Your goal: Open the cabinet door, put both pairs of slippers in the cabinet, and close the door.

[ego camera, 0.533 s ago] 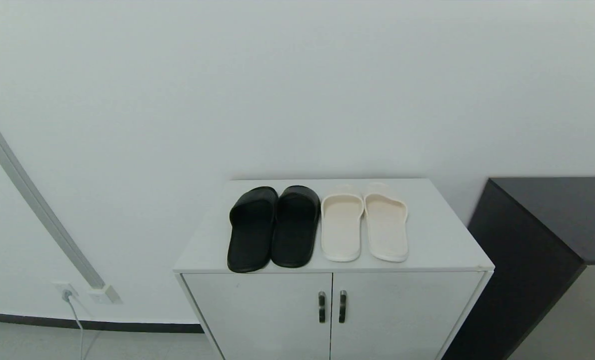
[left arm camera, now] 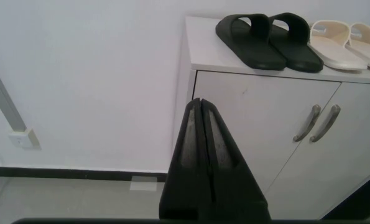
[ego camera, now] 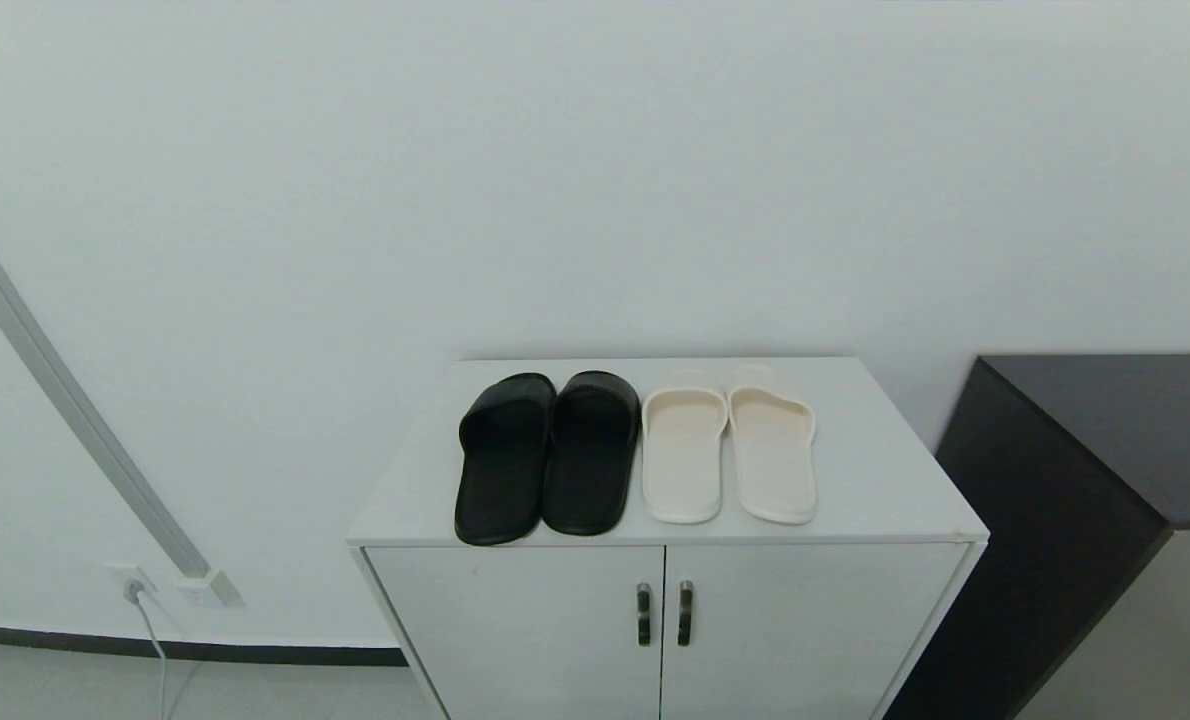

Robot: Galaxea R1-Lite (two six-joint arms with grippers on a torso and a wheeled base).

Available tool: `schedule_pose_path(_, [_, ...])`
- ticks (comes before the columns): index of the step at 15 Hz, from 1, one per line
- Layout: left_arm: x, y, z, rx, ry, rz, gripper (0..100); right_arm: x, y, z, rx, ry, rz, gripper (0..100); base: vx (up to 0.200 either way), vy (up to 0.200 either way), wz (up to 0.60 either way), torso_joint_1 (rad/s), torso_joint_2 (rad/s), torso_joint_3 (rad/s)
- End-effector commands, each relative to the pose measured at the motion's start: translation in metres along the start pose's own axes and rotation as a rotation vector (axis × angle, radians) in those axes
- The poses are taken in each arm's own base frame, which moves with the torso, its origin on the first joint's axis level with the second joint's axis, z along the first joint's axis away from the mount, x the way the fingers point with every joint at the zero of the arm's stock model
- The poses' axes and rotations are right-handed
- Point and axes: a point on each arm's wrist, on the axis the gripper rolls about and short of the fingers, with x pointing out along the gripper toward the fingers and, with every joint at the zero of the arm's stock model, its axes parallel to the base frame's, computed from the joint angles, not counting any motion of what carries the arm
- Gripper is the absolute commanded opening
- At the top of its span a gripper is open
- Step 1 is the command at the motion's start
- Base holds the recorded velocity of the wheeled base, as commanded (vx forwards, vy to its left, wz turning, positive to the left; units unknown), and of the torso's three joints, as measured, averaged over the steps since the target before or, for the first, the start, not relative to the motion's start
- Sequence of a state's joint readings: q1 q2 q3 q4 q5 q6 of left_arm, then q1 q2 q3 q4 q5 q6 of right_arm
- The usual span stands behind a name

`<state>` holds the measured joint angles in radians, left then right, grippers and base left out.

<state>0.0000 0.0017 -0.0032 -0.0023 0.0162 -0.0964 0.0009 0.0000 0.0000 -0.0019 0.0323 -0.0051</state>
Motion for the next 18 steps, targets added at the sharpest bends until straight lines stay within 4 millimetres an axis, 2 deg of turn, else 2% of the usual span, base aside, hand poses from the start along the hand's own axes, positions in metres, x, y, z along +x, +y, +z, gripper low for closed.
schedule_pose_path(1, [0.0,0.0,0.0,0.0,-0.001,0.001,0,0.0,0.0,0.0,-0.019,0.0,0.01,100,0.0,0.0,0.0,0.0,0.0,0.0])
schedule_pose_path(5, [0.0,0.0,0.0,0.0,-0.001,0.001,0,0.0,0.001,0.0,-0.067,-0.001,0.028,100,0.0,0.0,0.0,0.0,0.0,0.0])
schedule_pose_path(9, [0.0,0.0,0.0,0.0,0.001,0.001,0,-0.001,0.0,0.005,-0.043,-0.021,0.012,100,0.0,0.0,0.0,0.0,0.0,0.0])
schedule_pose_path(10, [0.0,0.0,0.0,0.0,0.001,0.001,0,-0.004,0.0,0.022,-0.007,-0.067,0.011,100,0.0,0.0,0.0,0.0,0.0,0.0])
schedule_pose_path(11, [0.0,0.0,0.0,0.001,-0.001,-0.001,0,-0.009,0.0,0.086,0.138,-0.101,0.006,100,0.0,0.0,0.0,0.0,0.0,0.0])
schedule_pose_path(12, [0.0,0.0,0.0,0.0,-0.001,-0.001,0,-0.001,0.0,0.094,0.126,-0.02,0.014,100,0.0,0.0,0.0,0.0,0.0,0.0])
schedule_pose_path(15, [0.0,0.0,0.0,0.0,-0.001,-0.001,0,0.031,0.0,0.066,0.092,0.211,0.077,100,0.0,0.0,0.0,0.0,0.0,0.0])
schedule_pose_path(18, [0.0,0.0,0.0,0.0,0.002,-0.001,0,0.063,0.001,0.073,0.099,0.247,0.126,100,0.0,0.0,0.0,0.0,0.0,0.0])
